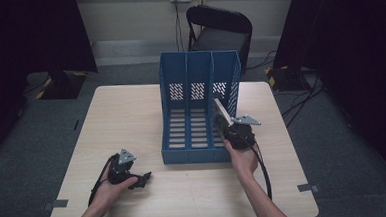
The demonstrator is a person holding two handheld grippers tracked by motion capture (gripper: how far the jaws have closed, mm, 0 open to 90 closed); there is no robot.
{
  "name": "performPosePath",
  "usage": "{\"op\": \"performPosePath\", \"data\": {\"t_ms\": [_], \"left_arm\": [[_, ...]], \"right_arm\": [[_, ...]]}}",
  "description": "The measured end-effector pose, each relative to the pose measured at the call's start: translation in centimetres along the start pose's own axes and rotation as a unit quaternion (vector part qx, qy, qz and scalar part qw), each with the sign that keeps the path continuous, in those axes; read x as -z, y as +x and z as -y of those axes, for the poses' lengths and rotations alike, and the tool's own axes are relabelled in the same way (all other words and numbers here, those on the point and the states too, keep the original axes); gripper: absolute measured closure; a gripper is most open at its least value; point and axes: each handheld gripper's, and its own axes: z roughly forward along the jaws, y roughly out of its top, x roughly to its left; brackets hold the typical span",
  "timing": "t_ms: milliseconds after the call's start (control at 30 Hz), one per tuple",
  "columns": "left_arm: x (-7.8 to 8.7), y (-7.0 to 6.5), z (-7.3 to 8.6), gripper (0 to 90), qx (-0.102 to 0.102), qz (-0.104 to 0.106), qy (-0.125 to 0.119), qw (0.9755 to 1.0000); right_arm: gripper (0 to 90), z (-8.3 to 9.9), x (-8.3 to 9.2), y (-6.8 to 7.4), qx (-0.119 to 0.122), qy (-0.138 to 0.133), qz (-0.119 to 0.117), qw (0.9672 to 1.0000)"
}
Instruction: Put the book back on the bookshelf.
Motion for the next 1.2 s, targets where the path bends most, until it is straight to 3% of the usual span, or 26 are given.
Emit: {"op": "performPosePath", "data": {"t_ms": [267,433,567,700,800,933,1200], "left_arm": [[0.0,0.0,0.0,0.0,0.000,0.000,0.000,1.0000],[0.0,0.0,0.0,0.0,-0.001,0.000,0.001,1.0000],[0.0,0.0,0.0,0.0,0.000,0.000,0.000,1.0000],[0.0,0.0,0.0,0.0,0.000,0.000,0.000,1.0000],[0.0,0.0,0.0,0.0,0.000,0.000,0.000,1.0000],[0.0,0.0,0.0,0.0,-0.001,0.000,0.001,1.0000],[0.0,0.0,0.0,0.0,-0.001,0.000,0.001,1.0000]], "right_arm": [[71.2,0.0,0.6,0.0,0.002,-0.016,0.001,0.9999],[68.5,0.1,1.1,0.5,0.019,-0.034,-0.002,0.9993],[59.7,0.3,1.5,0.4,0.007,-0.056,-0.005,0.9984],[56.1,1.2,1.7,0.0,-0.013,-0.079,-0.026,0.9965],[54.2,1.6,1.7,0.1,-0.012,-0.092,-0.023,0.9954],[57.3,2.2,1.8,0.0,-0.014,-0.112,-0.023,0.9934],[64.9,2.6,1.8,-0.5,-0.019,-0.115,-0.037,0.9925]]}}
